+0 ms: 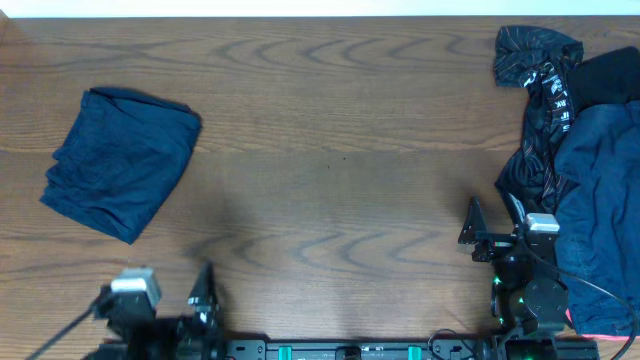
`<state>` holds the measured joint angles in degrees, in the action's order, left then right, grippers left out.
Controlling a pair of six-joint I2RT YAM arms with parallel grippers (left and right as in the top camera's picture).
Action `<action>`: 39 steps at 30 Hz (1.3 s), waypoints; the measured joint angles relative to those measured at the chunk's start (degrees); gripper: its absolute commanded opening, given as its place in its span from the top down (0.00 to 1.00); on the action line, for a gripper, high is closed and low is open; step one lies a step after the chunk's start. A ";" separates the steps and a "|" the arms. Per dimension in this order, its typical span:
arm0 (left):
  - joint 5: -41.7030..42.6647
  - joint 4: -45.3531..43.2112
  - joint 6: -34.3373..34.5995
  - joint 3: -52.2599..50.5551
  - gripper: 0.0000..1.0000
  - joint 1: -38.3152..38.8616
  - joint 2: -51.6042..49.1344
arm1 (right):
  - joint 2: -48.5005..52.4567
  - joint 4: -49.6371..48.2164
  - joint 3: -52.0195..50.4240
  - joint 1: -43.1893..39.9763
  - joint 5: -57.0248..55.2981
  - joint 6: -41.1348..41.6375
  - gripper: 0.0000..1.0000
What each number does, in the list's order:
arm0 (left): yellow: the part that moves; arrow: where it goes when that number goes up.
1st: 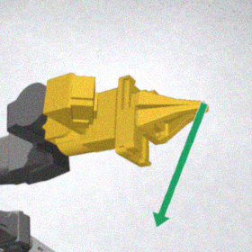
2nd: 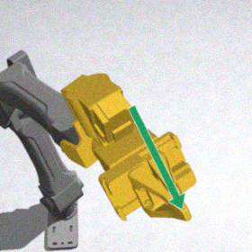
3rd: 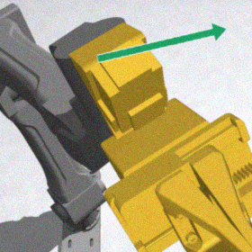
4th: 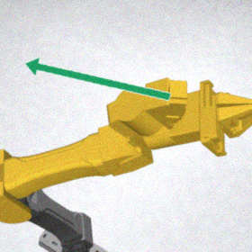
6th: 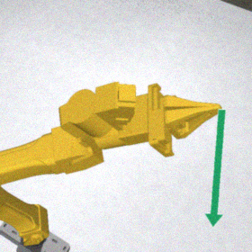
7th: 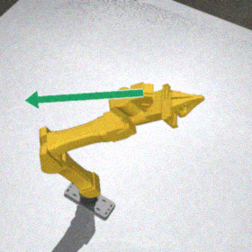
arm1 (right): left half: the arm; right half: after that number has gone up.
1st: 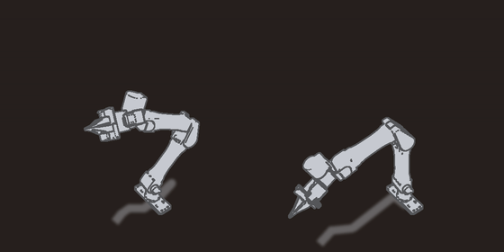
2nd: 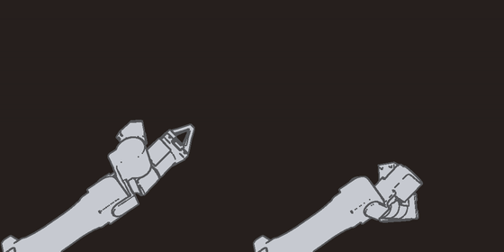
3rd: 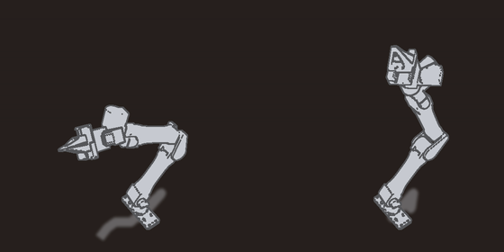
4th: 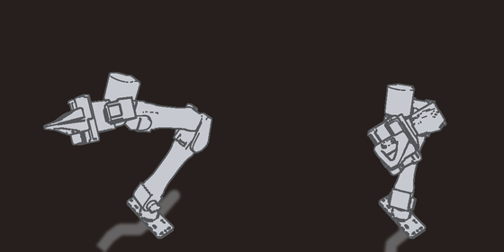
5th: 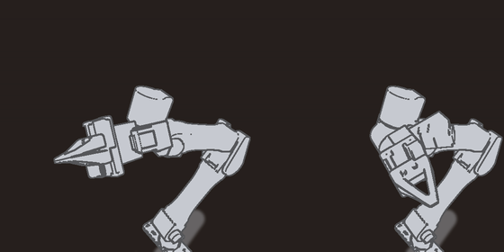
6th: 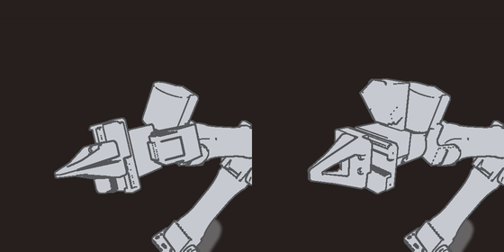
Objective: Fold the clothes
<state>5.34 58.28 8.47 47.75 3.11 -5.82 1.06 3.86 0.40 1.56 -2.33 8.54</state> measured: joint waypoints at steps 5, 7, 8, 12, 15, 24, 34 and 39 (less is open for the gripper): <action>-1.20 -14.62 -1.25 -13.42 0.02 0.00 -0.02 | 0.00 0.00 0.00 0.00 0.04 0.00 0.01; -2.05 -20.06 -1.33 -18.91 0.02 0.00 -0.07 | 0.00 0.02 0.00 0.00 0.04 0.00 0.01; -2.47 -22.88 -1.42 -21.44 0.02 0.00 -0.07 | 0.00 0.02 0.00 0.00 0.04 0.00 0.01; -3.48 -37.75 -2.84 -31.76 0.02 0.00 1.01 | 0.00 0.00 0.00 0.00 0.07 0.00 0.01; -4.04 -46.60 -4.81 -37.46 0.02 0.00 3.67 | 0.00 0.02 0.00 0.00 0.07 0.00 0.01; -4.07 -55.47 -8.28 -45.92 0.02 0.00 4.96 | 0.00 -0.20 -0.02 0.00 0.11 0.00 0.01; -4.07 -55.54 -7.02 -45.92 0.02 0.00 5.18 | 0.00 -0.04 -0.02 0.00 0.15 0.00 0.01; -4.07 -55.54 -6.99 -45.92 0.02 0.00 5.18 | 0.00 -0.02 -0.02 0.00 0.15 0.00 0.01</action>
<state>1.28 2.74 1.48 1.83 3.11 -0.64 1.06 3.84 0.38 1.56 -2.17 8.54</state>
